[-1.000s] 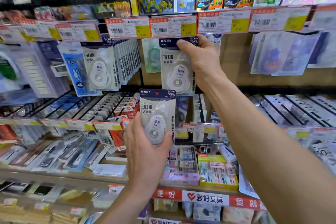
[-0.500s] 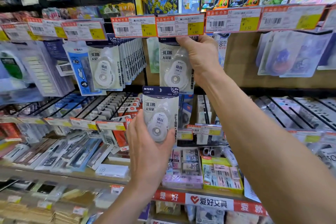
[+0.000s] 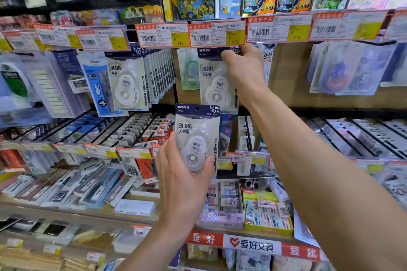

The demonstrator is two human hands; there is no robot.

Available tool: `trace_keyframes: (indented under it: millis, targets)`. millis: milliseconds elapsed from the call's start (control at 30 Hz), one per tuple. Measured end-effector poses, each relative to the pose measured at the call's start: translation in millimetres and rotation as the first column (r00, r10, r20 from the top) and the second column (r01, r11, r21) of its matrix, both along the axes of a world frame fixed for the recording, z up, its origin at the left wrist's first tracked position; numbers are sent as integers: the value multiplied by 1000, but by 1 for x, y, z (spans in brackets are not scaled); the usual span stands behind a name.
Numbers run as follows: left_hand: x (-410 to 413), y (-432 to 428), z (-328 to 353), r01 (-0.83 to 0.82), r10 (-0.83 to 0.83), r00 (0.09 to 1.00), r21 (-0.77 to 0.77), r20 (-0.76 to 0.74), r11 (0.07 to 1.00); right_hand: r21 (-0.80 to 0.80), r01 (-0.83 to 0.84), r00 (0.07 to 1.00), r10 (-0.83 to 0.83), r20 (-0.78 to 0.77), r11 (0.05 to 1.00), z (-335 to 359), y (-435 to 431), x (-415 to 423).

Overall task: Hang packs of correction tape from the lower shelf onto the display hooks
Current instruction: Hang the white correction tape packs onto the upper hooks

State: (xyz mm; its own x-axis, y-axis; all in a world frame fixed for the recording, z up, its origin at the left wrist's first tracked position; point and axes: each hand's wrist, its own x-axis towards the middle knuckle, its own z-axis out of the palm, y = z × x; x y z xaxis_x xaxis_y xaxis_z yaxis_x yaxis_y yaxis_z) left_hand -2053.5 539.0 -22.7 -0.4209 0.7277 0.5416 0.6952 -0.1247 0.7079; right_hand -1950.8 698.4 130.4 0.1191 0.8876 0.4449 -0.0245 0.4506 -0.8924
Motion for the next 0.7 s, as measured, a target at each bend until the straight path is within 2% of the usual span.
trace_keyframes:
  millis: [200, 367, 467, 533, 633, 700]
  targets:
    - [3, 4, 4, -5, 5, 1000, -4, -11, 1000, -49, 237, 965, -229, 130, 970, 9, 24, -4]
    - [9, 10, 10, 14, -15, 999, -12, -31, 1000, -45, 277, 948, -266, 173, 960, -3, 14, 2]
    - [12, 14, 13, 19, -20, 999, -16, -43, 1000, 70, 270, 950, -278, 139, 960, -21, -14, 13]
    - [14, 17, 16, 8, -8, 998, -10, -64, 1000, 94, 186, 975, -196, 104, 978, -37, -37, 21]
    - [17, 22, 17, 1, -1, 997, 0, -72, 1000, -56, -99, 983, 106, 152, 994, -63, -58, 26]
    - [21, 24, 16, 3, -2, 996, 8, -94, 1000, -137, -219, 967, 234, 102, 966, -72, -63, 25]
